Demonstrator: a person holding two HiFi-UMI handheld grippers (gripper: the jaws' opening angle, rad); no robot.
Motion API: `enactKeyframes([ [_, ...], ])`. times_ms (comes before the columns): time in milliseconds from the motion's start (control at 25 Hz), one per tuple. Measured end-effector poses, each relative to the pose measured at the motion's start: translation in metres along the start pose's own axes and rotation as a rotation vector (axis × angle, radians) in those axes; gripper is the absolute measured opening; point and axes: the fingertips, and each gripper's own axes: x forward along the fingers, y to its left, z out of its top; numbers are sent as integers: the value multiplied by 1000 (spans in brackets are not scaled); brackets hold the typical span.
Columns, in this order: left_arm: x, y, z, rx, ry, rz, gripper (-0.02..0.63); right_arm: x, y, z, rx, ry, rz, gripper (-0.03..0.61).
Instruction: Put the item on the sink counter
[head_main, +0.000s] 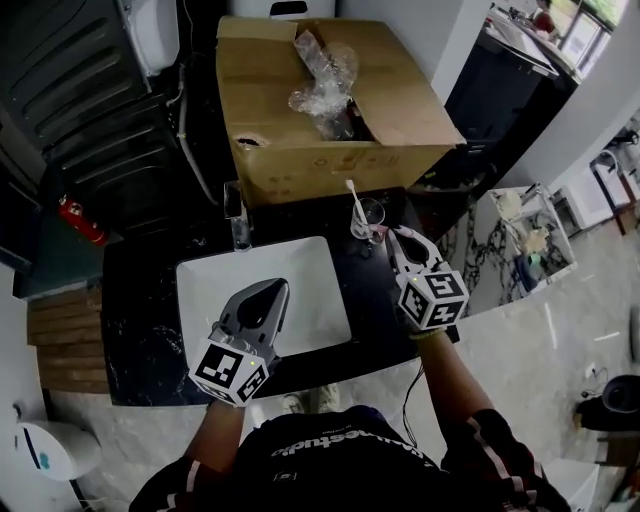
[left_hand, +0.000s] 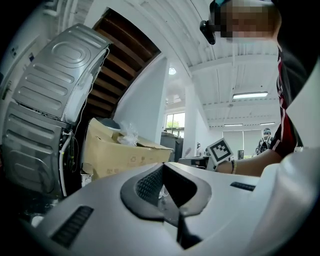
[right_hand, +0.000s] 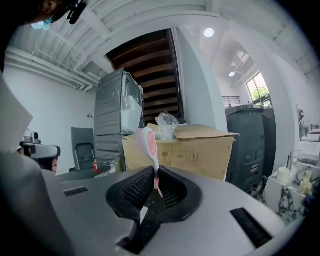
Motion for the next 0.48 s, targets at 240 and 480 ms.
enactKeyframes([
  [240, 10, -10, -15, -26, 37, -20, 12, 45, -14, -22, -42, 58, -15, 60],
  [480, 10, -4, -30, -77, 71, -11, 12, 72, -16, -49, -102, 128, -6, 60],
])
